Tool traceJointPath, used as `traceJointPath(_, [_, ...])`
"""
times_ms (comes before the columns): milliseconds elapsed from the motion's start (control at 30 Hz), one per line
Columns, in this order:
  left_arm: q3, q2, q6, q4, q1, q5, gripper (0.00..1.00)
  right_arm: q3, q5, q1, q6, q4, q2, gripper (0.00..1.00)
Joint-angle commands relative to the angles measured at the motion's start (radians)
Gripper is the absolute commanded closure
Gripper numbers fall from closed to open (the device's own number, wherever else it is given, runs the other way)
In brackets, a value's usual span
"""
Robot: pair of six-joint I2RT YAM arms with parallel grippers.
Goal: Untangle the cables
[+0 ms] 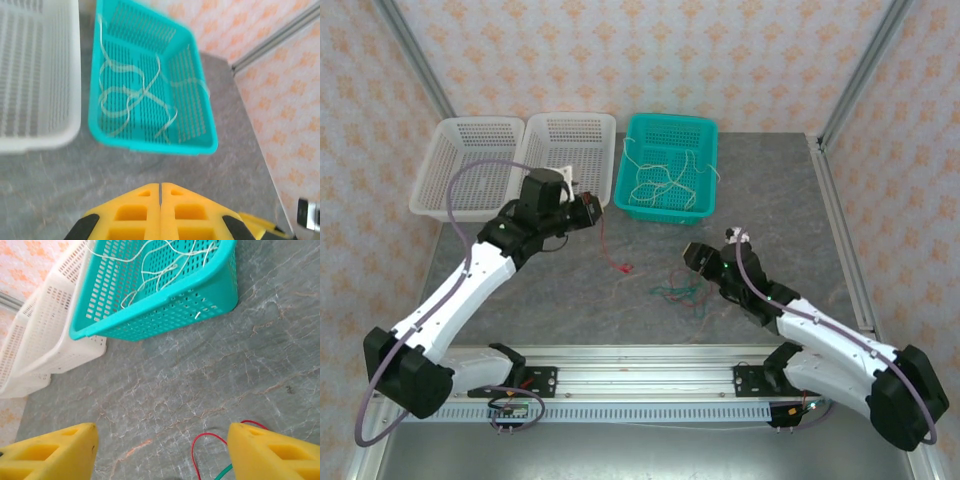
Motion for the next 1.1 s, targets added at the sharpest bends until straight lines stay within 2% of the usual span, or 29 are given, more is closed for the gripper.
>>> traceJointPath(0, [0.133, 0.016, 0.110, -0.039, 0.024, -0.154, 1.00, -0.034, 0.051, -0.001, -0.011, 0.019, -0.036, 0.30])
traceJointPath(167, [0.302, 0.120, 0.169, -0.024, 0.098, -0.211, 1.00, -0.059, 0.066, -0.001, -0.006, -0.005, -0.091, 0.27])
traceJointPath(333, [0.479, 0.288, 0.229, -0.066, 0.166, -0.263, 1.00, -0.076, 0.076, -0.001, 0.000, -0.030, -0.146, 0.27])
traceJointPath(500, [0.628, 0.502, 0.208, -0.138, 0.249, -0.164, 1.00, -0.093, 0.087, -0.001, 0.024, -0.057, -0.192, 0.26])
traceJointPath(733, [0.875, 0.857, 0.215, -0.364, 0.284, -0.074, 1.00, -0.110, 0.088, -0.001, 0.056, -0.074, -0.224, 0.26])
traceJointPath(833, [0.884, 0.926, 0.209, -0.364, 0.284, -0.074, 1.00, -0.112, 0.096, -0.001, 0.059, -0.066, -0.223, 0.26])
traceJointPath(867, [0.878, 0.934, 0.210, -0.354, 0.287, -0.070, 0.95, -0.113, 0.097, -0.001, 0.060, -0.062, -0.221, 0.26])
traceJointPath(900, [0.874, 0.936, 0.210, -0.344, 0.287, -0.071, 0.82, -0.111, 0.099, -0.001, 0.058, -0.059, -0.219, 0.26])
traceJointPath(933, [0.870, 0.933, 0.206, -0.336, 0.290, -0.075, 0.64, -0.108, 0.101, 0.000, 0.055, -0.058, -0.216, 0.27])
traceJointPath(1000, [0.871, 0.916, 0.196, -0.324, 0.296, -0.081, 0.38, -0.103, 0.107, 0.000, 0.046, -0.056, -0.209, 0.26])
traceJointPath(1033, [0.868, 0.897, 0.188, -0.317, 0.301, -0.082, 0.32, -0.100, 0.110, -0.001, 0.042, -0.054, -0.202, 0.26])
traceJointPath(1067, [0.862, 0.879, 0.184, -0.305, 0.304, -0.079, 0.30, -0.098, 0.113, -0.001, 0.038, -0.051, -0.197, 0.26])
